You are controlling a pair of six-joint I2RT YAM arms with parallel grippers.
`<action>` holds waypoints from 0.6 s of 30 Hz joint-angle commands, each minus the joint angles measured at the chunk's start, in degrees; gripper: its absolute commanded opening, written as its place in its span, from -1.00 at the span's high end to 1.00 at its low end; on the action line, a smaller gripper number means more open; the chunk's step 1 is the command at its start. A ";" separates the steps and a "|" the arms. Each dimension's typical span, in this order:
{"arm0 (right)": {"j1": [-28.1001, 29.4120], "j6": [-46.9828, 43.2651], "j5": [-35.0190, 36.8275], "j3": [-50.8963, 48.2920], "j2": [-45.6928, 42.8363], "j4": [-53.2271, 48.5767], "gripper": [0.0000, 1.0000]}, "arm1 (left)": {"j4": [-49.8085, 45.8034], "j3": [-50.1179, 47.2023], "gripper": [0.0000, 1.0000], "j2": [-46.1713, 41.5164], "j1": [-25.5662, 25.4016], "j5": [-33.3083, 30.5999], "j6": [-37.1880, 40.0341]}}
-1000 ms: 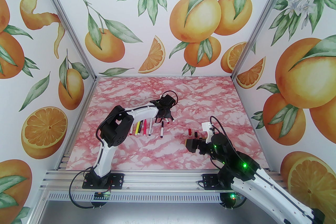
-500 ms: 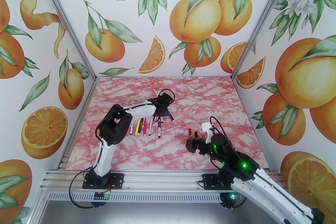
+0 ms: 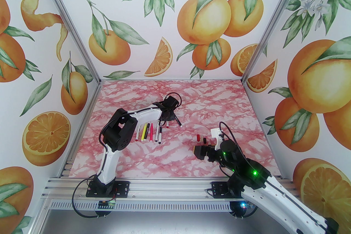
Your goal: Open the pen caps
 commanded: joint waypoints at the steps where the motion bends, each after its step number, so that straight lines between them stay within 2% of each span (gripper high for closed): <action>1: 0.36 0.60 0.31 -0.17 0.55 2.25 -0.99 | -3.26 0.12 0.53 2.10 0.72 0.23 1.32; 11: 0.32 0.51 -0.28 0.27 2.97 4.30 -0.99 | -4.50 1.39 0.45 2.91 0.73 0.63 3.12; 15: 0.32 1.28 -0.56 0.45 3.06 5.42 -0.99 | -4.68 1.70 0.66 2.51 0.75 1.37 4.12; 18: 0.34 3.73 -0.43 0.30 2.95 7.46 -0.99 | -3.00 0.79 0.71 -0.07 0.77 2.98 6.88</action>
